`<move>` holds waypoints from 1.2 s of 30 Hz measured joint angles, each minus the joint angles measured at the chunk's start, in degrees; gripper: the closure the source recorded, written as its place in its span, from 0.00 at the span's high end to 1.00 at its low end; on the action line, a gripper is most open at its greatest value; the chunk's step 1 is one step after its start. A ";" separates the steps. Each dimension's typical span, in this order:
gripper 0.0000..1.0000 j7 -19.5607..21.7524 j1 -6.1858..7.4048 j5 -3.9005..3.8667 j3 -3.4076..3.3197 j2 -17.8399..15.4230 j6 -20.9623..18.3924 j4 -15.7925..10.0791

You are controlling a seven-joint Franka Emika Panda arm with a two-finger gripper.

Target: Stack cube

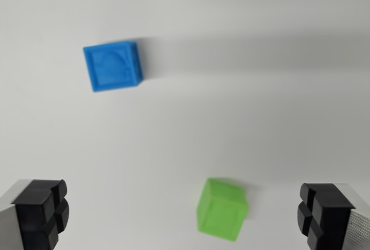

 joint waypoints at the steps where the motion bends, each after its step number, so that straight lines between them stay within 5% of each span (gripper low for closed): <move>1: 1.00 0.10 -0.03 0.00 -0.04 -0.17 0.32 -0.53; 36: 1.00 4.47 -1.89 0.04 -1.82 -4.30 13.76 -20.67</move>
